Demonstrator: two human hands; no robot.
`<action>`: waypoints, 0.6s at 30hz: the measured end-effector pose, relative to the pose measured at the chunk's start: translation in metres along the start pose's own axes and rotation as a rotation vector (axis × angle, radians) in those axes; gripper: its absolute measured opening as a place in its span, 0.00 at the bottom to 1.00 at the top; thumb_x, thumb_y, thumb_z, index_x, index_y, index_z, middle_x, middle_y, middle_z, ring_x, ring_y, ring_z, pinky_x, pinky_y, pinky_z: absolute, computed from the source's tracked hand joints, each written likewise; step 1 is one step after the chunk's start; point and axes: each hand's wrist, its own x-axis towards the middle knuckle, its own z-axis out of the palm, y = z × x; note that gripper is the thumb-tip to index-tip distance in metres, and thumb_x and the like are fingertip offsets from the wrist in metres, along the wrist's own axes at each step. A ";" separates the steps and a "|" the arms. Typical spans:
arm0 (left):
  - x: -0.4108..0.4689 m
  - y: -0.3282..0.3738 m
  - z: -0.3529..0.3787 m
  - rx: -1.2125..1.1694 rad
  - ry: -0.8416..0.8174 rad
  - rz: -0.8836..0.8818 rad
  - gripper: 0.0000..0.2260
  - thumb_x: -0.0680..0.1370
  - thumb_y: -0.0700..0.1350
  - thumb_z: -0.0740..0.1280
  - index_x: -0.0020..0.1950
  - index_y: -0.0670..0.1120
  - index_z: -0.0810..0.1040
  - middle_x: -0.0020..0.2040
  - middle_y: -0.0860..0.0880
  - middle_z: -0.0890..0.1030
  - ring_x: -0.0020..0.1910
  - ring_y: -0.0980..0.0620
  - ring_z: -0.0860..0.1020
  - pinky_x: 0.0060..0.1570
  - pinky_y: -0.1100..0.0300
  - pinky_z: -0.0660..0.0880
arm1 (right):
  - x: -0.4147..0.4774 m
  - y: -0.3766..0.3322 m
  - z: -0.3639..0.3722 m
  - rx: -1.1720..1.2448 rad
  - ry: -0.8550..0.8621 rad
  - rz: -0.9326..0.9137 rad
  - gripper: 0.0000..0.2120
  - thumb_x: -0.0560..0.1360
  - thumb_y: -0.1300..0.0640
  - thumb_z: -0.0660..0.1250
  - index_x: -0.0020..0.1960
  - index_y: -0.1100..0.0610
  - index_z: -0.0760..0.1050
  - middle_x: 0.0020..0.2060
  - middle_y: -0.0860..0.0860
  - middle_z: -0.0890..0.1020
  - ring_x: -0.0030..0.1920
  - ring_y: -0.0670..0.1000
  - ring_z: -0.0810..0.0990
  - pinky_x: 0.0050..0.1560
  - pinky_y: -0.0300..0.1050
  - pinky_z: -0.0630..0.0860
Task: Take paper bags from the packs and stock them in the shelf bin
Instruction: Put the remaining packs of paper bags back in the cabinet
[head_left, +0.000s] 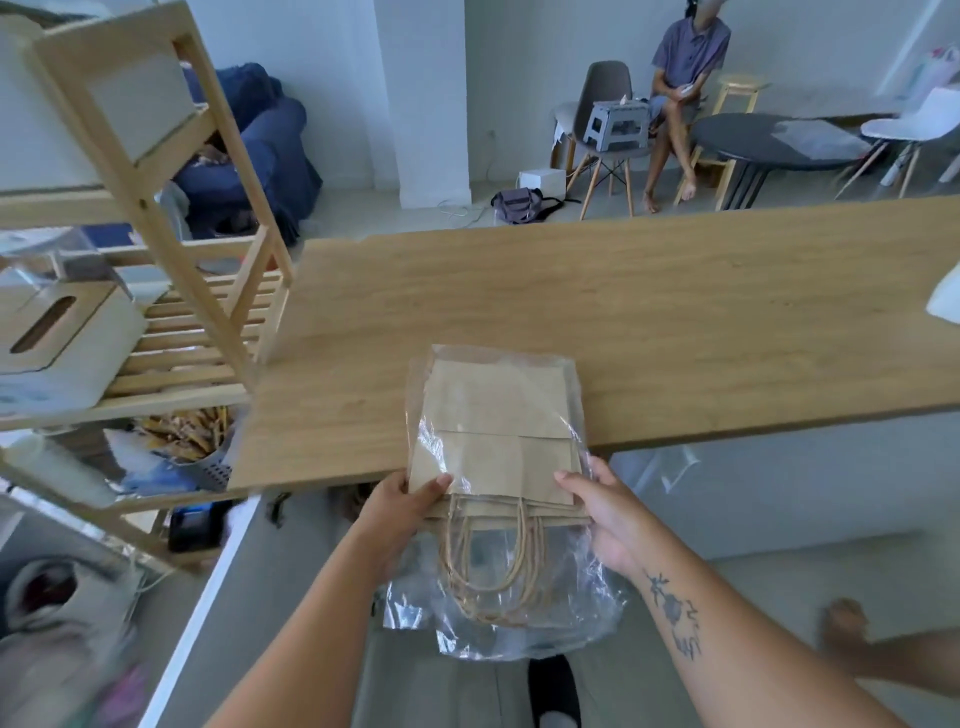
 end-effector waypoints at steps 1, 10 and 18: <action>-0.011 -0.012 -0.002 -0.013 0.010 -0.015 0.36 0.57 0.67 0.80 0.56 0.45 0.80 0.50 0.42 0.86 0.52 0.39 0.83 0.56 0.36 0.78 | -0.008 0.009 -0.001 0.013 -0.023 0.022 0.36 0.75 0.56 0.72 0.77 0.44 0.58 0.72 0.54 0.70 0.68 0.57 0.70 0.67 0.62 0.66; -0.089 -0.092 -0.003 -0.193 -0.015 -0.145 0.23 0.71 0.45 0.76 0.61 0.37 0.74 0.56 0.36 0.83 0.58 0.34 0.80 0.58 0.36 0.77 | -0.059 0.087 -0.017 0.077 -0.134 0.183 0.39 0.77 0.64 0.68 0.79 0.42 0.53 0.76 0.52 0.64 0.71 0.55 0.64 0.73 0.62 0.52; -0.104 -0.146 0.011 -0.268 -0.012 -0.264 0.18 0.75 0.41 0.73 0.62 0.38 0.74 0.56 0.39 0.84 0.54 0.41 0.83 0.49 0.50 0.81 | -0.043 0.135 -0.041 0.076 -0.106 0.368 0.38 0.76 0.67 0.68 0.78 0.44 0.56 0.67 0.58 0.76 0.63 0.61 0.77 0.62 0.61 0.73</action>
